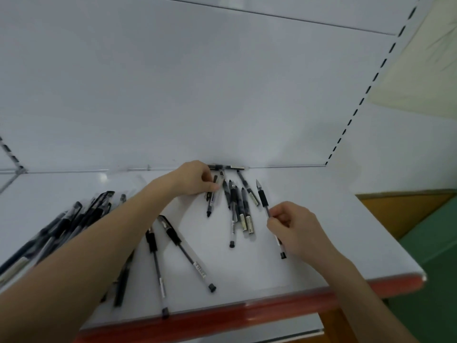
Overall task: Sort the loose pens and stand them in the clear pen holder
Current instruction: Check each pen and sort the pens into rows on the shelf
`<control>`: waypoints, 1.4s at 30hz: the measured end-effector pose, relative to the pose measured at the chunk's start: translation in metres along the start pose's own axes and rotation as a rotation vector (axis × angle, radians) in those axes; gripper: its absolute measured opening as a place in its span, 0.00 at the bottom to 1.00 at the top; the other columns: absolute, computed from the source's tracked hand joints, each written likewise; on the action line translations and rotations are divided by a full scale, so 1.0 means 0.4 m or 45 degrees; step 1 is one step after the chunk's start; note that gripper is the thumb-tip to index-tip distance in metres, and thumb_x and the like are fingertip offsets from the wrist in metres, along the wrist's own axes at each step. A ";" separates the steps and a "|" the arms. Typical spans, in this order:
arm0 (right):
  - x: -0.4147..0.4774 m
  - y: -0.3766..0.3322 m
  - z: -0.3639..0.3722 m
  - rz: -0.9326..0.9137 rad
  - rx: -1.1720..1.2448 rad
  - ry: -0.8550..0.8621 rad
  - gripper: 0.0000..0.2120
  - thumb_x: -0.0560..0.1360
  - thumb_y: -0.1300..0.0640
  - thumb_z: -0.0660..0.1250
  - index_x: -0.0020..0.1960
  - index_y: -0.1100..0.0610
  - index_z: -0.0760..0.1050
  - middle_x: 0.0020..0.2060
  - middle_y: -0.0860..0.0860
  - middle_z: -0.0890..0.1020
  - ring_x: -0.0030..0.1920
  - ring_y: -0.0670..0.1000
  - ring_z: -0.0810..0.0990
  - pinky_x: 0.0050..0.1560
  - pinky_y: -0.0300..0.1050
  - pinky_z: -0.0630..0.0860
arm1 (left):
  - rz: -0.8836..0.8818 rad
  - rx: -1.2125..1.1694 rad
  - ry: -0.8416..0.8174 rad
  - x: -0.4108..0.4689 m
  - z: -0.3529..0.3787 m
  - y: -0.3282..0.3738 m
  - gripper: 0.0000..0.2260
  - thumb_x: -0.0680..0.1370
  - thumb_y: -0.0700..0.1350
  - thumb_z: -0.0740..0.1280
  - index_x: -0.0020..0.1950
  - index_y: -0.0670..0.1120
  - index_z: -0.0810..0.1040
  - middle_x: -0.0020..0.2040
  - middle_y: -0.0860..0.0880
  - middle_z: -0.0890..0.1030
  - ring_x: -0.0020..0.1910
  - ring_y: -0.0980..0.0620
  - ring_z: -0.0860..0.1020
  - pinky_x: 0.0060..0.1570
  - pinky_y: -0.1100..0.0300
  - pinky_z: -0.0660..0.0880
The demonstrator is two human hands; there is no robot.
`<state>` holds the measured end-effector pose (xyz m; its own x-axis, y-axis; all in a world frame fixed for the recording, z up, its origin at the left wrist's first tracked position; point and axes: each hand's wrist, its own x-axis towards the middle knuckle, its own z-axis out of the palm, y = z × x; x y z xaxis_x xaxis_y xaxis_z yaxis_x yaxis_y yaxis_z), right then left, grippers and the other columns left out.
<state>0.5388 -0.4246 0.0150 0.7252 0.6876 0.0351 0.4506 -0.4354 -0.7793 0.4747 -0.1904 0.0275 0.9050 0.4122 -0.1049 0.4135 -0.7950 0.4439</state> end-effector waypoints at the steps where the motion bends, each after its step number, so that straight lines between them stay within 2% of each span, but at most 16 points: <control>1: 0.003 -0.003 0.006 -0.009 0.003 -0.012 0.04 0.73 0.62 0.63 0.41 0.55 0.73 0.28 0.49 0.75 0.23 0.42 0.70 0.25 0.30 0.68 | 0.006 0.000 -0.010 -0.005 0.000 -0.004 0.12 0.74 0.51 0.68 0.48 0.43 0.77 0.44 0.50 0.76 0.43 0.52 0.73 0.43 0.61 0.66; 4: 0.015 -0.014 0.021 -0.050 -0.008 -0.044 0.02 0.73 0.62 0.63 0.43 0.57 0.74 0.28 0.50 0.76 0.25 0.43 0.71 0.27 0.31 0.68 | 0.009 -0.027 -0.024 -0.029 0.005 -0.014 0.14 0.73 0.53 0.69 0.50 0.44 0.77 0.43 0.52 0.74 0.43 0.53 0.72 0.43 0.63 0.67; 9: 0.026 -0.030 0.040 -0.079 -0.016 -0.066 0.04 0.74 0.62 0.63 0.43 0.54 0.74 0.31 0.51 0.77 0.26 0.44 0.70 0.28 0.31 0.69 | 0.035 -0.047 -0.039 -0.072 0.000 -0.027 0.11 0.73 0.48 0.70 0.49 0.42 0.78 0.39 0.52 0.74 0.40 0.54 0.72 0.35 0.69 0.67; 14: 0.028 -0.046 0.055 -0.100 -0.040 -0.069 0.03 0.74 0.61 0.64 0.45 0.55 0.75 0.36 0.54 0.80 0.32 0.47 0.74 0.31 0.30 0.70 | 0.047 -0.023 -0.065 -0.104 -0.012 -0.030 0.10 0.71 0.46 0.71 0.49 0.42 0.79 0.40 0.53 0.75 0.41 0.53 0.73 0.39 0.64 0.68; 16: 0.026 -0.053 0.057 -0.097 -0.027 -0.070 0.03 0.74 0.62 0.64 0.45 0.55 0.75 0.35 0.53 0.80 0.30 0.45 0.74 0.30 0.29 0.69 | 0.051 0.013 -0.070 -0.112 -0.010 -0.028 0.10 0.72 0.45 0.71 0.50 0.42 0.79 0.42 0.52 0.75 0.42 0.53 0.72 0.42 0.63 0.67; 19: 0.023 -0.060 0.057 -0.078 -0.003 -0.082 0.04 0.74 0.63 0.63 0.44 0.55 0.74 0.33 0.51 0.78 0.27 0.41 0.75 0.28 0.28 0.69 | 0.056 0.017 0.001 -0.128 -0.007 -0.024 0.10 0.73 0.46 0.70 0.50 0.41 0.79 0.42 0.51 0.75 0.43 0.53 0.73 0.42 0.63 0.69; 21: 0.018 -0.069 0.054 -0.080 0.039 -0.077 0.05 0.74 0.62 0.64 0.43 0.53 0.74 0.33 0.50 0.79 0.30 0.44 0.75 0.29 0.28 0.70 | 0.036 -0.157 0.156 -0.142 -0.011 -0.024 0.08 0.72 0.45 0.71 0.46 0.41 0.81 0.39 0.52 0.77 0.40 0.54 0.75 0.38 0.66 0.71; 22: 0.012 -0.077 0.052 -0.090 0.085 -0.073 0.06 0.74 0.62 0.64 0.42 0.52 0.74 0.33 0.52 0.80 0.32 0.48 0.76 0.30 0.28 0.70 | 0.006 -0.362 0.245 -0.150 -0.016 -0.023 0.07 0.72 0.44 0.71 0.44 0.41 0.81 0.37 0.52 0.78 0.37 0.55 0.76 0.37 0.68 0.72; 24: -0.006 -0.098 0.049 -0.148 0.197 -0.063 0.09 0.73 0.64 0.64 0.40 0.51 0.74 0.32 0.56 0.81 0.33 0.52 0.77 0.31 0.32 0.71 | -0.060 -0.967 0.379 -0.170 -0.032 -0.015 0.04 0.72 0.41 0.71 0.40 0.41 0.80 0.35 0.49 0.78 0.34 0.54 0.76 0.36 0.68 0.76; 26: -0.029 -0.122 0.052 -0.247 0.279 -0.043 0.12 0.72 0.66 0.63 0.37 0.51 0.74 0.26 0.54 0.77 0.29 0.51 0.73 0.30 0.37 0.70 | -0.110 -1.423 0.431 -0.192 -0.048 -0.004 0.05 0.74 0.42 0.68 0.40 0.42 0.78 0.32 0.48 0.78 0.32 0.54 0.75 0.35 0.67 0.77; 28: -0.051 -0.144 0.057 -0.350 0.302 -0.034 0.12 0.72 0.67 0.64 0.36 0.51 0.74 0.21 0.49 0.71 0.27 0.49 0.69 0.28 0.34 0.68 | -0.127 -1.657 0.453 -0.215 -0.056 0.009 0.06 0.75 0.44 0.67 0.40 0.42 0.77 0.28 0.50 0.78 0.30 0.55 0.75 0.32 0.67 0.76; 30: -0.068 -0.162 0.062 -0.427 0.294 -0.051 0.10 0.73 0.65 0.65 0.36 0.53 0.75 0.20 0.48 0.67 0.26 0.50 0.68 0.27 0.32 0.67 | -0.114 -1.781 0.512 -0.238 -0.062 0.022 0.05 0.76 0.44 0.66 0.43 0.43 0.77 0.27 0.52 0.78 0.28 0.56 0.75 0.31 0.67 0.75; 34: -0.094 -0.192 0.067 -0.537 0.234 -0.076 0.09 0.74 0.60 0.66 0.38 0.48 0.75 0.21 0.52 0.65 0.27 0.59 0.69 0.29 0.42 0.67 | -0.023 -1.814 0.648 -0.276 -0.063 0.039 0.04 0.76 0.42 0.65 0.43 0.43 0.77 0.26 0.51 0.78 0.27 0.57 0.76 0.30 0.68 0.74; 36: -0.100 -0.202 0.070 -0.562 0.233 -0.078 0.08 0.74 0.59 0.67 0.39 0.47 0.76 0.21 0.54 0.66 0.26 0.58 0.69 0.30 0.46 0.68 | 0.017 -1.808 0.682 -0.290 -0.064 0.043 0.04 0.76 0.42 0.66 0.42 0.43 0.77 0.27 0.51 0.78 0.29 0.57 0.76 0.30 0.68 0.75; 39: -0.103 -0.209 0.076 -0.517 0.252 -0.103 0.06 0.74 0.58 0.67 0.39 0.49 0.77 0.21 0.50 0.66 0.25 0.51 0.66 0.32 0.50 0.71 | 0.033 -1.781 0.711 -0.304 -0.065 0.050 0.03 0.74 0.41 0.67 0.42 0.42 0.77 0.29 0.51 0.79 0.30 0.56 0.77 0.33 0.66 0.76; 42: -0.105 -0.220 0.079 -0.465 0.309 -0.126 0.08 0.74 0.59 0.66 0.39 0.49 0.77 0.22 0.55 0.68 0.26 0.52 0.67 0.31 0.48 0.72 | 0.062 -1.704 0.745 -0.316 -0.056 0.060 0.02 0.72 0.41 0.69 0.41 0.43 0.78 0.30 0.50 0.80 0.30 0.55 0.77 0.34 0.64 0.77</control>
<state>0.4521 -0.3967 0.0623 0.4827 0.8284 0.2841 0.5237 -0.0131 -0.8518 0.3680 -0.2518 0.0713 0.6114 0.7753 0.1583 -0.3110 0.0515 0.9490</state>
